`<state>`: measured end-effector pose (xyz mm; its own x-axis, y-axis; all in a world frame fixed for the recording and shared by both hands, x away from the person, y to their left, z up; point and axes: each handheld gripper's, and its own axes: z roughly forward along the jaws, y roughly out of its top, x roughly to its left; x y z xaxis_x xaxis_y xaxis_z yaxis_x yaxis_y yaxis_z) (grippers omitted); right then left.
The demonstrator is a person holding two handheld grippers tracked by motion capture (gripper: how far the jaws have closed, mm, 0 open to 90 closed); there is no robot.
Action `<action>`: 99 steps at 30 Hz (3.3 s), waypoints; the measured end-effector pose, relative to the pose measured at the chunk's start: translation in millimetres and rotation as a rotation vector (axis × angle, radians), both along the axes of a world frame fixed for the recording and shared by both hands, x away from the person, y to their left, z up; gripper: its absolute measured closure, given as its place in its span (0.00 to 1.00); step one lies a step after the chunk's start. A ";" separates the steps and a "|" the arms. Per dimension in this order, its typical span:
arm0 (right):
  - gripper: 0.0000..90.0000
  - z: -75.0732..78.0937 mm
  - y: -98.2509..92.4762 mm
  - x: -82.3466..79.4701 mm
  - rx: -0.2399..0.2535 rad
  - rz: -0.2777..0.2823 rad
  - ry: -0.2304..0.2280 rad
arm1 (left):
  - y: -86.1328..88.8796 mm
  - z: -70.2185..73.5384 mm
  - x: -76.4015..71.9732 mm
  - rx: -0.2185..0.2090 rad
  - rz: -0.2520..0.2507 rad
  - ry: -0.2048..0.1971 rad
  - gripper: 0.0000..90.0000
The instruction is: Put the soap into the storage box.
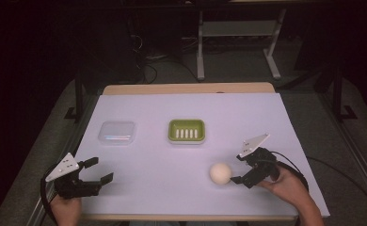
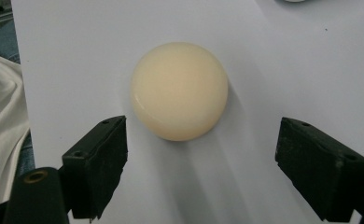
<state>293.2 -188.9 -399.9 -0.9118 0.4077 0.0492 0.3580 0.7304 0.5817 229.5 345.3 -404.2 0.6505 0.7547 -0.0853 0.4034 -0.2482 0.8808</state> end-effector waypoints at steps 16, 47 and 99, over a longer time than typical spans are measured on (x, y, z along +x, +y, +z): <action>0.17 -3.7 21.5 9.1 -0.031 0.052 0.022 | 1.3 0.4 0.1 -0.006 0.001 -0.003 0.15; 0.18 -19.7 52.3 18.2 -0.113 0.123 0.063 | 0.7 0.4 0.4 -0.008 -0.002 -0.003 0.15; 0.27 -6.7 73.4 34.4 -0.174 0.174 0.083 | 2.7 0.9 1.0 -0.018 0.002 -0.003 0.15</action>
<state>327.5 -115.5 -406.6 -0.9646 0.2544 0.0694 0.2598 0.8717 0.4156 230.5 348.1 -403.3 0.6490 0.7546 -0.0968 0.4015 -0.2317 0.8860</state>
